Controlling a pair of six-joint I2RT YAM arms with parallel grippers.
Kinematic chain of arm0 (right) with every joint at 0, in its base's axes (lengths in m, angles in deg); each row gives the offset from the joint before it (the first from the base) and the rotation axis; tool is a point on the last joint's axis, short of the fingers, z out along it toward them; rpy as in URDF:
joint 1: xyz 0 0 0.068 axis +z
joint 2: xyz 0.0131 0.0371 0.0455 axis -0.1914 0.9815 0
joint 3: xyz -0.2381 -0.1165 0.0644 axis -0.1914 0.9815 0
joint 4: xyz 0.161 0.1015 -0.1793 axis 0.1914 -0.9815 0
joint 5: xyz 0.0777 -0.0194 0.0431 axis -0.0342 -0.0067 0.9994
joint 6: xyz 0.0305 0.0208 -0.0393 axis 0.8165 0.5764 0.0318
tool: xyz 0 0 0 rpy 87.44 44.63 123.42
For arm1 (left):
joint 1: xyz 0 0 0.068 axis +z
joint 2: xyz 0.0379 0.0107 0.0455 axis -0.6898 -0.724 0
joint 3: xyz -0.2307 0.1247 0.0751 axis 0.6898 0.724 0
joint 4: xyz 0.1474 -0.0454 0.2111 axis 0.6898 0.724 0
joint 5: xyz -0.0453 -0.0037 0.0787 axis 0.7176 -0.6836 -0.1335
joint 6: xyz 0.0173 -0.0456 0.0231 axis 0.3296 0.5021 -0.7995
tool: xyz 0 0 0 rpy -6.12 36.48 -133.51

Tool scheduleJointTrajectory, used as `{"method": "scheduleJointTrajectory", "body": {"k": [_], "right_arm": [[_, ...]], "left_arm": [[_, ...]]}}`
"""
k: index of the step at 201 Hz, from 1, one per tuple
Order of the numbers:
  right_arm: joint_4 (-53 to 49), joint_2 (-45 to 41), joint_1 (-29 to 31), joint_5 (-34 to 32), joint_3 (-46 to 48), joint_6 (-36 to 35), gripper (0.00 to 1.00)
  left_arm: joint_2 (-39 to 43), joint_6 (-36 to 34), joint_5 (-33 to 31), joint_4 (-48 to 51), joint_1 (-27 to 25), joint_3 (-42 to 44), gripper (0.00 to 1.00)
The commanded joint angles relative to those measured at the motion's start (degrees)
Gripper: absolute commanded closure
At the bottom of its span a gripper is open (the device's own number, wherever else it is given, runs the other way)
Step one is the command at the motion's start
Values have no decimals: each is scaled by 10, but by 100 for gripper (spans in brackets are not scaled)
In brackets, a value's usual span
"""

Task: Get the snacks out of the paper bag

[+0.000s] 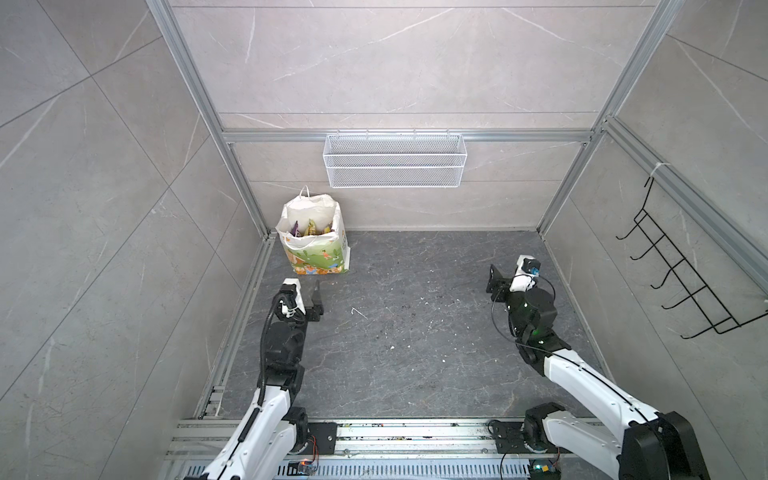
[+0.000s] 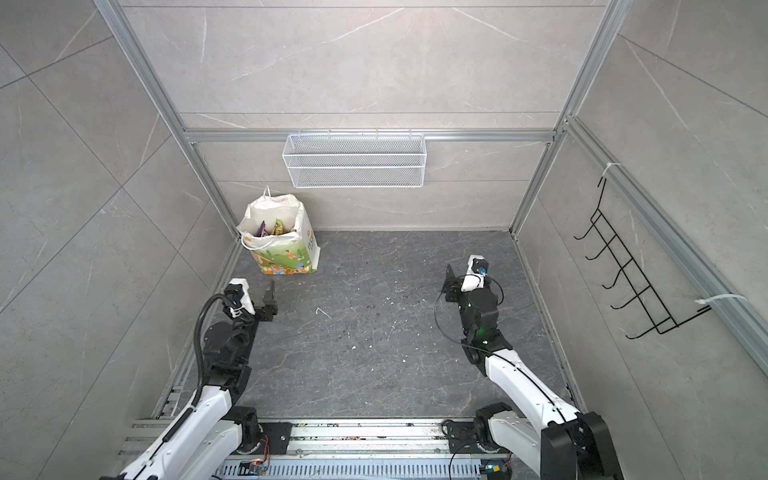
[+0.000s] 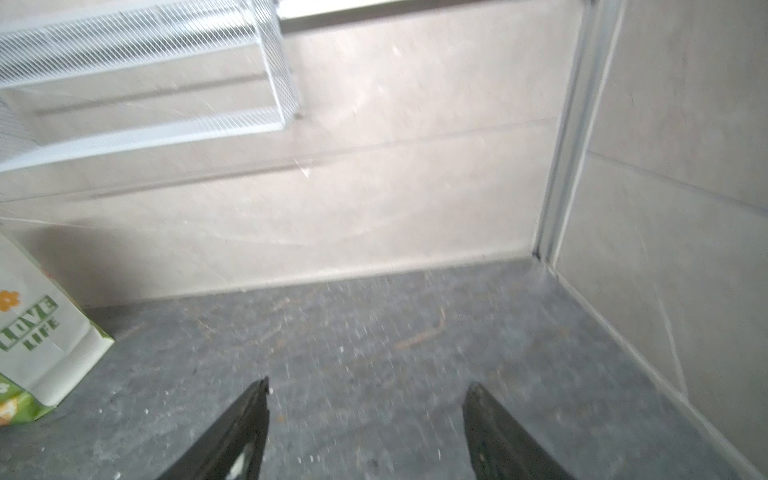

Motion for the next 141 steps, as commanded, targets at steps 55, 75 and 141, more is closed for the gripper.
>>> {"method": "scheduleJointTrajectory", "body": {"k": [55, 75, 141], "right_arm": [[-96, 84, 13, 145, -65, 70, 42], [-101, 81, 17, 161, -61, 93, 42], [-122, 85, 76, 170, -78, 71, 41]], "left_arm": [[-305, 267, 297, 113, 316, -231, 100], [-439, 297, 433, 142, 350, -352, 100], [-729, 316, 528, 277, 339, -657, 100]]}}
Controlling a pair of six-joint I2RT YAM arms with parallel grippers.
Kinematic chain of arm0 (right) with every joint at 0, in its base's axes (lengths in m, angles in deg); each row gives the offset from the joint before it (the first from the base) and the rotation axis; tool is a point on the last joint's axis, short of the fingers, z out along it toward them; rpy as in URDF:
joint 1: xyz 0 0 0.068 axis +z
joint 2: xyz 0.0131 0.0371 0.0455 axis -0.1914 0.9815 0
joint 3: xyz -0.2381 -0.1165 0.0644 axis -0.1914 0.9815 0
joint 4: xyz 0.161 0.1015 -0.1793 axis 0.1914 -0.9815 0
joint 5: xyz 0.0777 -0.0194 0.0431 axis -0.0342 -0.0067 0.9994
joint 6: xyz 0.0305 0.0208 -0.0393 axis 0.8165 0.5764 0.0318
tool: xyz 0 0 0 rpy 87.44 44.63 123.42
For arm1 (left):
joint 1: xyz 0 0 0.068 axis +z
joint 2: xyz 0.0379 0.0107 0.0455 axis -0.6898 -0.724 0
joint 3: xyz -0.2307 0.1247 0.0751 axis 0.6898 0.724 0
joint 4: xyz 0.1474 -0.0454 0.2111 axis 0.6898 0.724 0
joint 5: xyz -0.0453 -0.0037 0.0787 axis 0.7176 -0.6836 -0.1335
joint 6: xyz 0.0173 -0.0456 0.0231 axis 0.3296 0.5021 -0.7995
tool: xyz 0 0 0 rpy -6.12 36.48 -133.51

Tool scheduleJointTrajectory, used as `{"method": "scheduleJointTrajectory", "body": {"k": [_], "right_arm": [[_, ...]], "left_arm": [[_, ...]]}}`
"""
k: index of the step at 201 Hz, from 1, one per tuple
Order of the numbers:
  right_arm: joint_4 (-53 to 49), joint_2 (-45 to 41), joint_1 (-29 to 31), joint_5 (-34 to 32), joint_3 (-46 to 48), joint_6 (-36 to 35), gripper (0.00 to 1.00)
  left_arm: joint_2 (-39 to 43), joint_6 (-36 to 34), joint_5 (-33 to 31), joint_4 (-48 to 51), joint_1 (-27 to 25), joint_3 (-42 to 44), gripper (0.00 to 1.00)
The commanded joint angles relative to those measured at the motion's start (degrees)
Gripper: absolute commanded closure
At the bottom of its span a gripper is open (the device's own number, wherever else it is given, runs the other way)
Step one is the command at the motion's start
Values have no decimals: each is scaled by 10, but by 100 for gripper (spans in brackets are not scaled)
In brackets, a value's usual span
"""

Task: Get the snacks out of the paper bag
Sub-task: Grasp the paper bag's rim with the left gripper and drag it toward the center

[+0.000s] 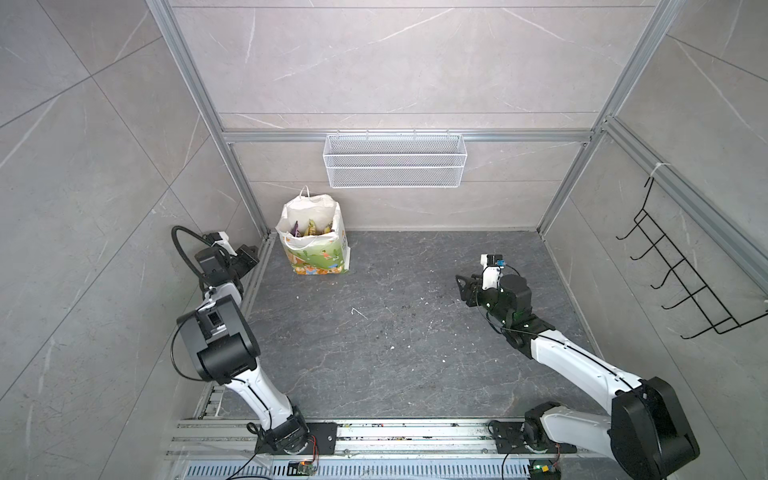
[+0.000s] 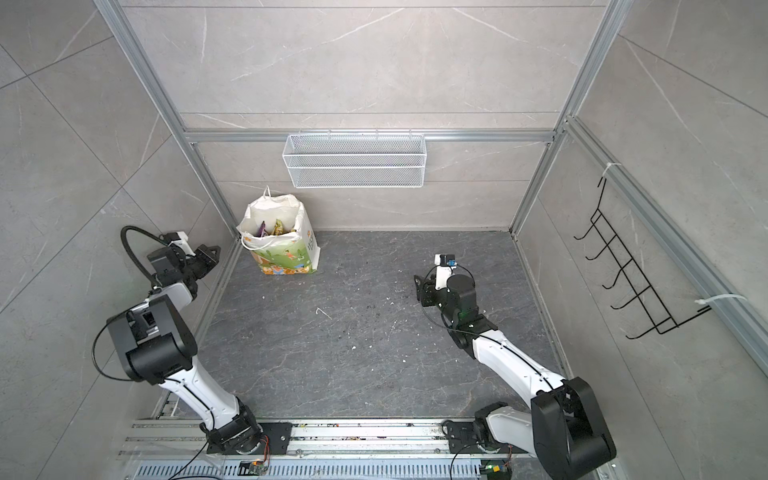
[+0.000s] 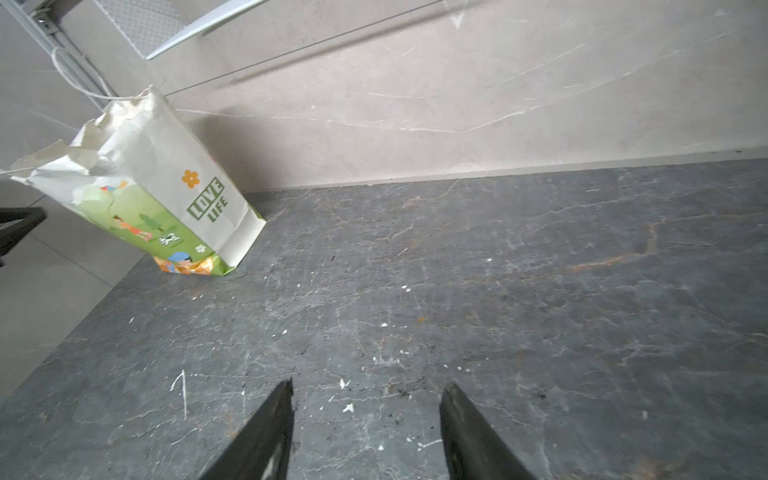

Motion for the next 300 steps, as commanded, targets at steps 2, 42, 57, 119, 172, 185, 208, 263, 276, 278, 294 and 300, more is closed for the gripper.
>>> {"method": "scheduleJointTrajectory", "body": {"k": [2, 42, 57, 119, 172, 185, 208, 263, 276, 278, 294, 300], "right_arm": [[-13, -2, 10, 9, -31, -5, 41], [-3, 20, 25, 27, -61, -7, 40], [0, 23, 31, 35, -69, -2, 40], [23, 10, 53, 35, -57, -6, 40], [49, 10, 68, 27, -44, -10, 40], [51, 17, 69, 28, -50, -11, 40], [50, 24, 71, 40, -63, -15, 40], [65, 6, 72, 49, -46, -10, 39], [62, -5, 72, 49, -38, -5, 39], [61, -6, 72, 49, -37, -4, 39], [58, -16, 73, 44, -28, -2, 39], [55, -18, 72, 40, -26, -2, 38]], "left_arm": [[-61, 2, 77, 89, -10, -98, 100], [-160, -22, 120, 144, -41, -218, 100], [-187, -25, 123, 157, -52, -253, 100], [-317, 2, 130, 169, -79, -387, 100], [-374, 7, 142, 176, -89, -444, 100], [-382, 6, 142, 177, -94, -449, 100], [-391, 4, 146, 185, -103, -455, 100], [-387, -30, 156, 199, -126, -438, 100], [-382, -25, 157, 192, -130, -429, 100], [-382, -23, 158, 189, -130, -427, 100], [-372, -18, 158, 168, -137, -406, 100], [-369, -19, 157, 165, -140, -400, 100]]}}
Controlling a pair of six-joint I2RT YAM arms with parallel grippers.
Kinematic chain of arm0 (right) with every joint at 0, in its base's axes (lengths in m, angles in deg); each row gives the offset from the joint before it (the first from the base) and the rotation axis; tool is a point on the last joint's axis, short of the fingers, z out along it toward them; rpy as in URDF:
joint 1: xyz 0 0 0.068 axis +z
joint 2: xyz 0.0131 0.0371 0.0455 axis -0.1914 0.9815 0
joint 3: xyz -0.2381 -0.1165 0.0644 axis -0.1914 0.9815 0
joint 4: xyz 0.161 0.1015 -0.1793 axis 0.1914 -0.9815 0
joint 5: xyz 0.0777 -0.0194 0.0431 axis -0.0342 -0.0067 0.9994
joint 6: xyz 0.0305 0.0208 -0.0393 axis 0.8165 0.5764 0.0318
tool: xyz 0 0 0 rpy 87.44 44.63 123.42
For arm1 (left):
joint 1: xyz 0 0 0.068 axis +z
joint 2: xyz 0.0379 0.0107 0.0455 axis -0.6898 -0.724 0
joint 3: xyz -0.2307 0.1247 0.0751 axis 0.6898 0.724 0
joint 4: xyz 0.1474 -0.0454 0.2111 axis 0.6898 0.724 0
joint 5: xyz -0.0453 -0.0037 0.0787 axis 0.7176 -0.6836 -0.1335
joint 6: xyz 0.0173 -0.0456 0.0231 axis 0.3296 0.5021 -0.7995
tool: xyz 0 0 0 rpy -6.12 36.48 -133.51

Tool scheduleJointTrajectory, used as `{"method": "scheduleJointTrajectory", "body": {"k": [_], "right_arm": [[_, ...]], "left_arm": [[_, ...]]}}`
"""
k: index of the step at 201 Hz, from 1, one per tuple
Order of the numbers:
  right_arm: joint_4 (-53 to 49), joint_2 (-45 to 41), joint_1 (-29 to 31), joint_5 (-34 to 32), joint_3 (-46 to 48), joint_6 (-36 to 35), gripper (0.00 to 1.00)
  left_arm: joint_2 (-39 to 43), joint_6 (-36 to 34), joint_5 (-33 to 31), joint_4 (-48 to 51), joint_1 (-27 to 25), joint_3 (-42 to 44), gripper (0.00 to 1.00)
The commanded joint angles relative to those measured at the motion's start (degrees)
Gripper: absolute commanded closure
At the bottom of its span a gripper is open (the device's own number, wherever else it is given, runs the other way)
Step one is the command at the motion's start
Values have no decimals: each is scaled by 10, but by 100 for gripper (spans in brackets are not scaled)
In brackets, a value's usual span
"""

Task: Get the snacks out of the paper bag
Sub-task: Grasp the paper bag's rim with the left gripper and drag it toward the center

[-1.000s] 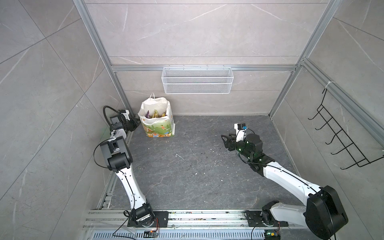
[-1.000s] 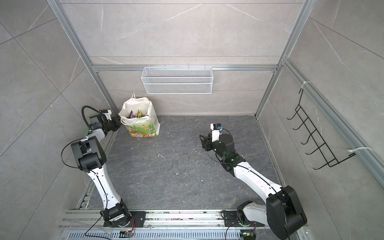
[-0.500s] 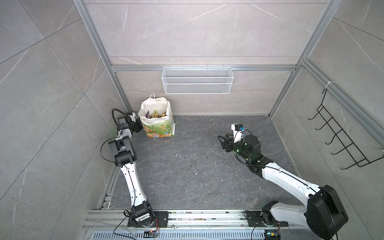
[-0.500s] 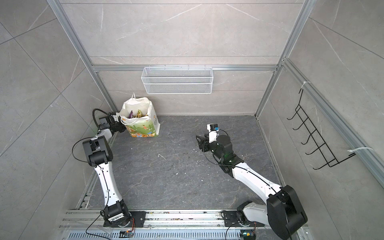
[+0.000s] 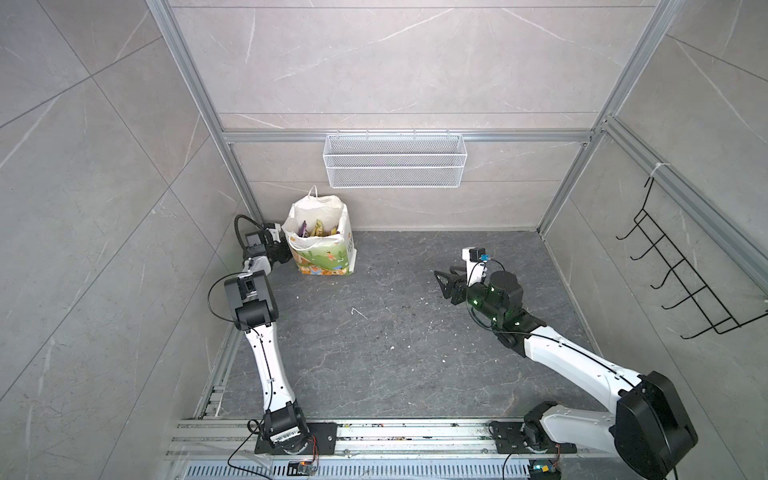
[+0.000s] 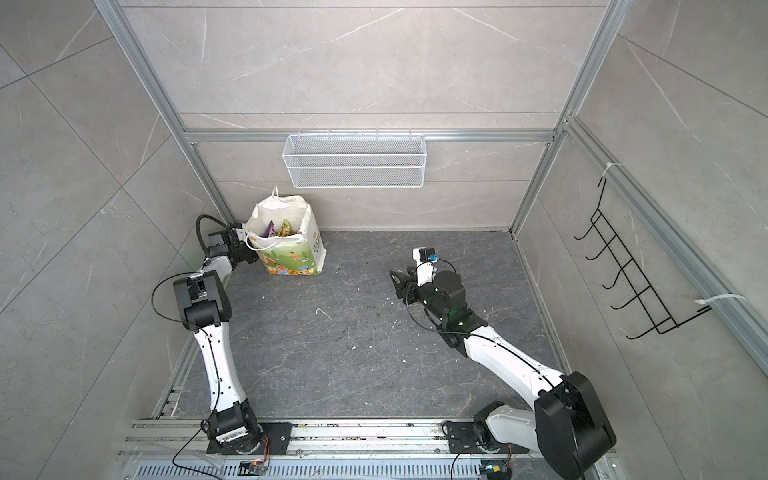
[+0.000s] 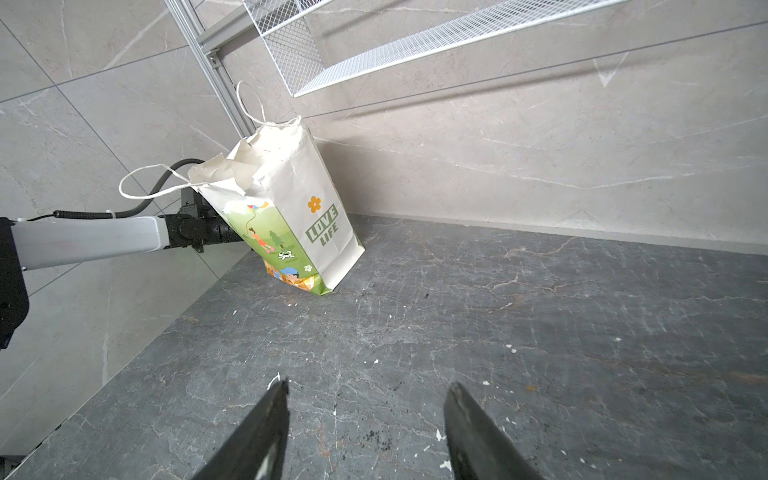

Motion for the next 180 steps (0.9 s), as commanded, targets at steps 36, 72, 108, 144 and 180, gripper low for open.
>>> {"method": "scheduleJointTrajectory", "body": {"k": [36, 72, 108, 144, 180], "right_arm": [[1, -34, 3, 3, 23, 19, 38], [-11, -45, 3, 2, 28, 16, 38], [-16, -55, 3, -4, 29, 11, 37], [-10, -49, 3, -7, 29, 10, 36], [17, -27, 4, -11, 30, 20, 35]], "left_arm": [[41, -41, 21, -13, -32, 55, 100], [60, -24, 28, -39, -45, 69, 100], [65, -7, 42, -46, -60, 68, 100], [78, 0, 63, -43, -81, 78, 100], [117, 8, 49, -54, -111, 146, 100]]}}
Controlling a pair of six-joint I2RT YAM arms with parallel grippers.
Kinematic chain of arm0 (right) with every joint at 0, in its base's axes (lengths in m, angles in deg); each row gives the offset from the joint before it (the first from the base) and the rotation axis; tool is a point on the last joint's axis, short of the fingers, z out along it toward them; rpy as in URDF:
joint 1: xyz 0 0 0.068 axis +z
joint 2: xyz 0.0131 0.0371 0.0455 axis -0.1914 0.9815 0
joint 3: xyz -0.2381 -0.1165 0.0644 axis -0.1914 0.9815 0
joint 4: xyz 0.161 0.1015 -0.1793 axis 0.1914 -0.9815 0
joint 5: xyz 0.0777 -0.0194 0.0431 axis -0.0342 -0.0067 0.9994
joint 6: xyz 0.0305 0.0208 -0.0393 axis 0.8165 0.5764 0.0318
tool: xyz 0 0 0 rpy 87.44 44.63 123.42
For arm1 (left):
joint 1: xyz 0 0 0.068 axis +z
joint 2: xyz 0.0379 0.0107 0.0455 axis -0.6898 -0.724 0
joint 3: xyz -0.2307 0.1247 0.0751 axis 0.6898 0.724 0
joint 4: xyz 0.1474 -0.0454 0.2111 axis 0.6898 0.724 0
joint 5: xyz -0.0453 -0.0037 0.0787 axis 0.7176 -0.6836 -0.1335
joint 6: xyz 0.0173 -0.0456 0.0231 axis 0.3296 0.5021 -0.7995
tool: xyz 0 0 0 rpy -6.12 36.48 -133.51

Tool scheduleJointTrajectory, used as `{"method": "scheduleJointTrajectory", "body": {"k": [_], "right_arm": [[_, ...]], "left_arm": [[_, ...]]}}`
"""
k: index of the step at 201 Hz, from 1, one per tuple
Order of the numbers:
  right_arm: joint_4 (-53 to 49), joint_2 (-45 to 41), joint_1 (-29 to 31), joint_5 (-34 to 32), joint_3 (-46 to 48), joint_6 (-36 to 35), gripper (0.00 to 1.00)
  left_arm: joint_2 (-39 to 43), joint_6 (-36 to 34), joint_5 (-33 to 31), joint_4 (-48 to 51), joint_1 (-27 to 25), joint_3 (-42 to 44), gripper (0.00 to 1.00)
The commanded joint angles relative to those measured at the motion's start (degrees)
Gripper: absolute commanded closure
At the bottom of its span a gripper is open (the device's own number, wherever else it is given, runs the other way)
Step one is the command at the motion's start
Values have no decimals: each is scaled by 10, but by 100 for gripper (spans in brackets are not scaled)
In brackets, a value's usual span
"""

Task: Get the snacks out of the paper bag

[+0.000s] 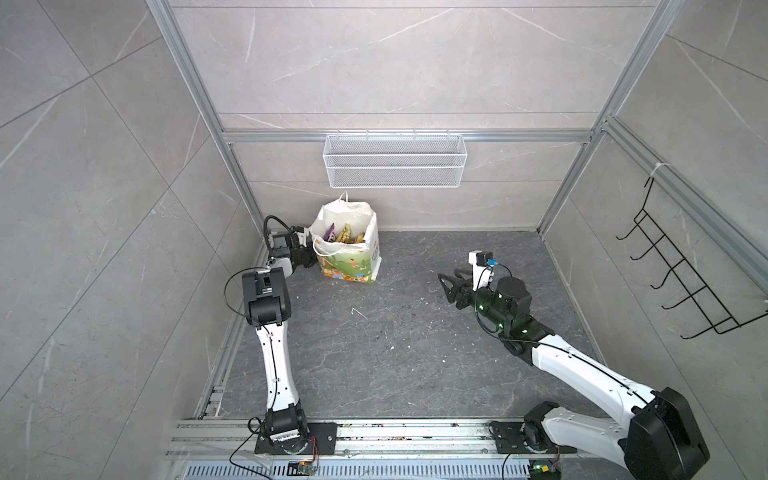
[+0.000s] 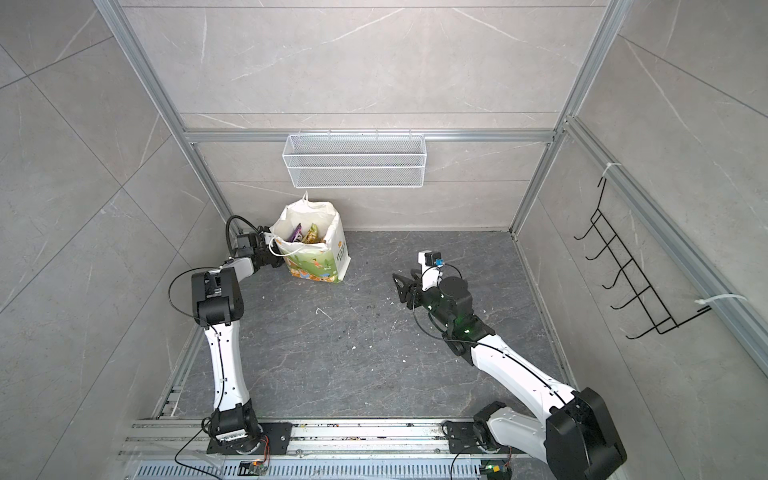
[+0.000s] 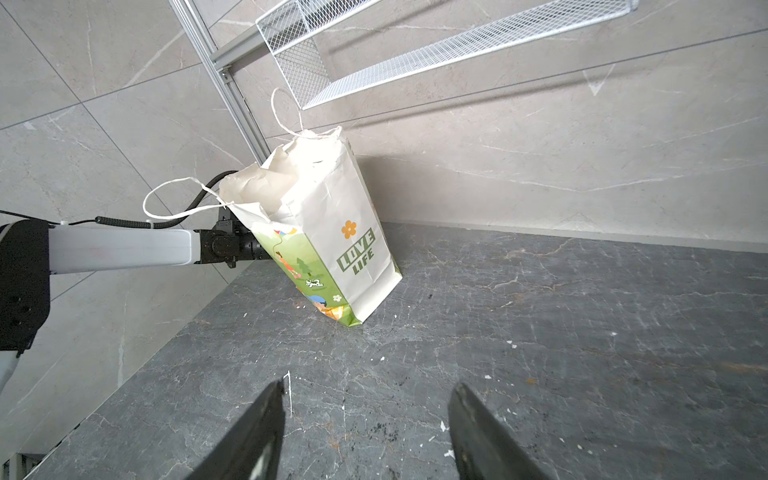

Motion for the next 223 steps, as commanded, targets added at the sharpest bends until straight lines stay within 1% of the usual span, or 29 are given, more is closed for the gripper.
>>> {"method": "scheduleJointTrajectory", "body": {"k": [1, 23, 37, 41, 53, 57, 61, 67, 69, 77, 88, 93, 102, 110, 121, 132, 141, 154, 167, 181, 223], "right_arm": [[23, 15, 4, -10, 7, 9, 35], [40, 33, 3, -14, 4, 24, 33], [38, 45, 3, -17, -4, 28, 30], [38, 47, 3, -23, -6, 32, 29], [45, 52, 2, -57, -4, 50, 24], [48, 54, 1, -73, -2, 61, 21], [49, 55, 0, -91, 0, 74, 16], [46, 54, -4, -111, 3, 92, 4], [46, 54, -6, -114, 5, 97, 1], [50, 54, -16, -109, 9, 104, 1], [55, 54, -35, -75, 10, 98, 1], [45, 53, -42, -72, 6, 100, 1], [15, 53, -60, -69, -4, 124, 3], [4, 58, -88, -39, -10, 155, 6], [12, 71, -131, 11, -13, 204, 14], [1, 87, -159, 50, -24, 239, 21], [-18, 100, -169, 72, -41, 239, 28], [-59, 110, -170, 82, -66, 211, 36], [-76, 114, -170, 85, -76, 200, 41], [-80, 114, -170, 82, -78, 197, 43], [-92, 116, -170, 92, -88, 183, 42]], "left_arm": [[75, 11, 29, -19, -30, 45, 100], [94, 12, 19, -37, -59, 92, 100], [106, 19, 5, -68, -77, 136, 100], [127, 23, -1, -80, -81, 149, 100], [146, 33, -9, -112, -95, 185, 100], [151, 36, -11, -119, -98, 195, 100], [158, 40, -13, -127, -102, 206, 100], [167, 46, -16, -140, -109, 222, 100], [170, 49, -17, -144, -111, 229, 100], [185, 54, -25, -159, -118, 251, 100], [207, 63, -48, -187, -131, 293, 100], [214, 65, -55, -199, -136, 310, 100], [227, 75, -67, -217, -145, 337, 100], [236, 82, -69, -231, -151, 360, 100], [250, 96, -80, -248, -157, 396, 100], [262, 113, -90, -289, -164, 435, 100], [269, 120, -91, -304, -172, 454, 100], [280, 125, -91, -314, -183, 477, 100], [291, 124, -96, -316, -195, 494, 100], [297, 128, -98, -327, -207, 503, 100], [288, 129, -101, -335, -237, 495, 100]]}}
